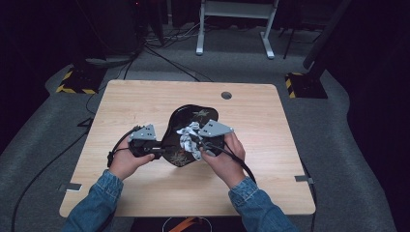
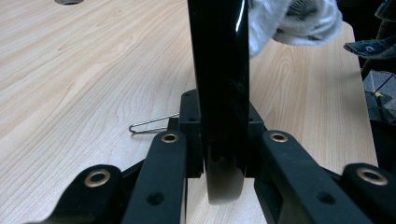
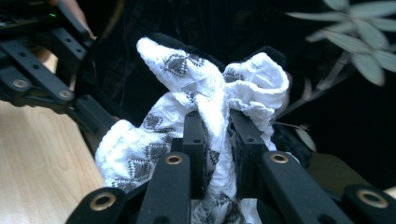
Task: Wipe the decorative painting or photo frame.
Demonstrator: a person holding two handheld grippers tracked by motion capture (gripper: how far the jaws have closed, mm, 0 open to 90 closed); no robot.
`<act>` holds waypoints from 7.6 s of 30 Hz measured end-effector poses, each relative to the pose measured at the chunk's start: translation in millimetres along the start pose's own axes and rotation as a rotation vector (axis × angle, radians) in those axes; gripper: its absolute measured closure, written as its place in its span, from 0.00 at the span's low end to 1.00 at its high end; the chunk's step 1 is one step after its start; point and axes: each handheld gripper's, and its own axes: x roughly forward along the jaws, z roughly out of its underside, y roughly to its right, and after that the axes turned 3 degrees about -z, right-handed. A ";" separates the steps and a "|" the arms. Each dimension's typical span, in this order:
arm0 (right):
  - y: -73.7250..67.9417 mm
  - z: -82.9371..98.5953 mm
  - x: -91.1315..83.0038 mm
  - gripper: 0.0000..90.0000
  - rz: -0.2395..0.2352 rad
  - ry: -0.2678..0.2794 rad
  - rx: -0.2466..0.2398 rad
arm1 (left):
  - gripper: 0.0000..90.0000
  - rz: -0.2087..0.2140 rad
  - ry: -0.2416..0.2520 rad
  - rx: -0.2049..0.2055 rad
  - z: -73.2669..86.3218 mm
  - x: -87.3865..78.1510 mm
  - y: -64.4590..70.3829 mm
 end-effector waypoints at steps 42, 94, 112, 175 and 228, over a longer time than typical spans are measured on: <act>33.2 37.5 -7.7 0.88 0.086 -0.062 0.086 | 0.87 0.019 0.006 -0.011 0.4 1.5 -0.1; 35.2 44.0 -3.4 0.88 0.084 -0.108 0.064 | 0.85 0.024 0.001 -0.008 0.0 2.5 1.1; -2.6 22.0 7.8 0.88 -0.013 -0.058 -0.009 | 0.85 0.018 0.001 -0.007 -0.7 2.9 2.4; 23.8 55.1 11.4 0.88 0.054 -0.134 0.068 | 0.83 0.028 0.003 -0.019 -1.3 4.2 3.1; 31.1 73.1 19.0 0.88 0.070 -0.175 0.104 | 0.83 0.050 0.000 -0.056 0.3 4.9 0.1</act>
